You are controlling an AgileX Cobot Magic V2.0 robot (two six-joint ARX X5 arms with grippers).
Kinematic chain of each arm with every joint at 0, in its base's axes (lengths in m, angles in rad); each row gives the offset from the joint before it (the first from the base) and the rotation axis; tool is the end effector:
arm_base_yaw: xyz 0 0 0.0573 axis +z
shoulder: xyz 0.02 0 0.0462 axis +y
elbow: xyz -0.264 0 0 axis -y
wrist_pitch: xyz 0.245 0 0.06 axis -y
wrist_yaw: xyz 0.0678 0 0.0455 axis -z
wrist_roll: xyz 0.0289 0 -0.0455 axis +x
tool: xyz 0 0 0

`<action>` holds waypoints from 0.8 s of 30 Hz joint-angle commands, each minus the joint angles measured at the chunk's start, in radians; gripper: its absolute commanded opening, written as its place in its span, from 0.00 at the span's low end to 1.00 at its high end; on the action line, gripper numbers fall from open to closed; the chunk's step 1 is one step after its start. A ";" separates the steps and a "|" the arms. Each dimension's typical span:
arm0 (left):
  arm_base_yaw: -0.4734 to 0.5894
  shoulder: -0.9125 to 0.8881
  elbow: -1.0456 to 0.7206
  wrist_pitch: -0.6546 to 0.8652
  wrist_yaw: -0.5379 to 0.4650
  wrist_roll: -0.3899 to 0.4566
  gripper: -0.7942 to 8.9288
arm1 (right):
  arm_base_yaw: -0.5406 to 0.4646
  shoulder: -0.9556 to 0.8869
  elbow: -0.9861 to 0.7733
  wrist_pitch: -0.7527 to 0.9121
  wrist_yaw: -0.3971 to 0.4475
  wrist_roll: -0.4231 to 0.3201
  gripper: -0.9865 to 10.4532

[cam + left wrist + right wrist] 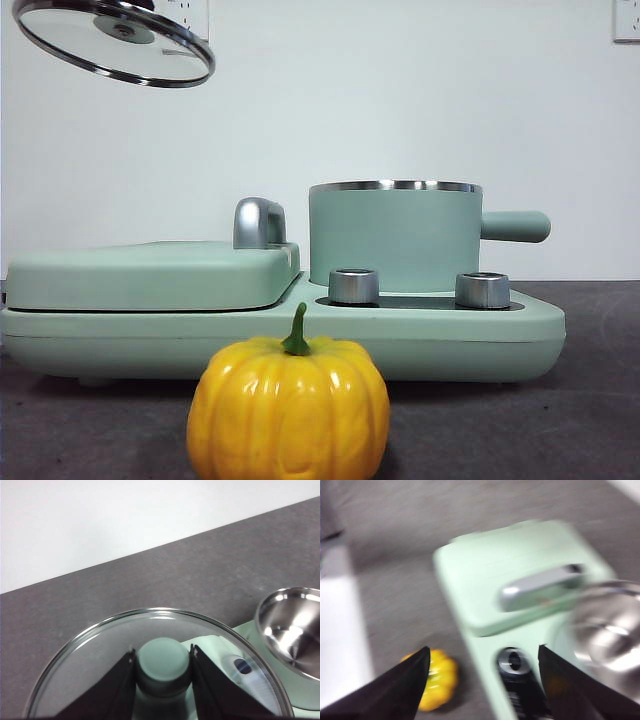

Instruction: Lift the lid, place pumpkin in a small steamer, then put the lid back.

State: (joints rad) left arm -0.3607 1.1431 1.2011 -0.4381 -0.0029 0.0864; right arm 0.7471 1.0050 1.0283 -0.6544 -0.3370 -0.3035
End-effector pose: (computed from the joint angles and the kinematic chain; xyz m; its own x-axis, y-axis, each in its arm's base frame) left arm 0.2259 -0.0851 0.3819 0.8699 -0.3250 -0.3710 0.3791 0.9218 0.0812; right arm 0.1393 0.1421 0.3360 0.3343 0.7604 -0.5568 -0.9283 0.3678 -0.0551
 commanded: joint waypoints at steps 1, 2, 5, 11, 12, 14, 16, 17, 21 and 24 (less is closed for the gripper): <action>0.012 -0.013 0.015 0.033 -0.002 0.010 0.09 | 0.088 0.074 0.021 -0.009 0.008 -0.048 0.40; 0.018 -0.013 0.015 0.032 -0.002 0.009 0.09 | 0.113 0.102 0.021 -0.010 0.014 -0.051 0.42; 0.031 -0.013 0.015 0.025 -0.002 0.000 0.09 | 0.163 0.179 0.021 -0.009 0.031 -0.052 0.44; 0.034 -0.013 0.015 0.026 -0.002 0.000 0.09 | 0.219 0.308 0.021 -0.009 0.031 -0.053 0.44; 0.034 -0.013 0.015 0.026 -0.002 0.002 0.09 | 0.224 0.326 0.021 -0.009 0.031 -0.054 0.44; 0.034 -0.013 0.015 0.025 -0.002 0.001 0.09 | 0.232 0.358 0.021 -0.009 0.031 -0.064 0.45; 0.034 -0.013 0.015 0.016 -0.002 0.001 0.09 | 0.237 0.384 0.021 -0.009 0.031 -0.076 0.47; 0.034 -0.013 0.015 0.011 -0.002 0.001 0.09 | 0.239 0.397 0.021 -0.007 0.031 -0.079 0.47; 0.034 -0.013 0.015 0.008 -0.002 0.002 0.09 | 0.245 0.437 0.021 -0.003 0.033 -0.082 0.47; 0.034 -0.013 0.015 0.009 -0.002 0.002 0.09 | 0.253 0.463 0.021 0.000 0.055 -0.086 0.47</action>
State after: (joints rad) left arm -0.3233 1.1320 1.2011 -0.4610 -0.0025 0.0856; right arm 0.9836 1.4464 1.0283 -0.6621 -0.2863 -0.3721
